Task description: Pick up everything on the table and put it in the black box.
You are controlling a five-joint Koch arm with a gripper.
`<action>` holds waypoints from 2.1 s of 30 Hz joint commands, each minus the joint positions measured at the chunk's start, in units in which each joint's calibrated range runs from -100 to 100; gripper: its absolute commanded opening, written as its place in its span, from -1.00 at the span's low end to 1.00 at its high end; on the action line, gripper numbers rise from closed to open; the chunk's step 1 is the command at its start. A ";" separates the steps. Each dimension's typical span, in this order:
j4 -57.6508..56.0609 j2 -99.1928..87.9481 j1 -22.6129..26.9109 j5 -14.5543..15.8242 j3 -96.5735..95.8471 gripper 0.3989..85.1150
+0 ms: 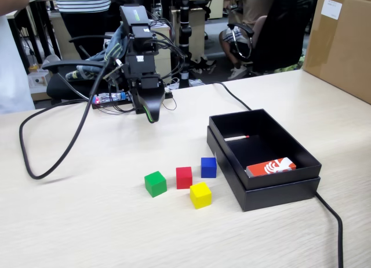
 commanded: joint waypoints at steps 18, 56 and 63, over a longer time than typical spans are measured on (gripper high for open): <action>-2.14 55.94 -1.81 -5.86 45.65 0.04; -15.27 58.00 20.85 10.40 65.77 -0.90; -17.43 73.26 21.68 10.79 76.11 -0.44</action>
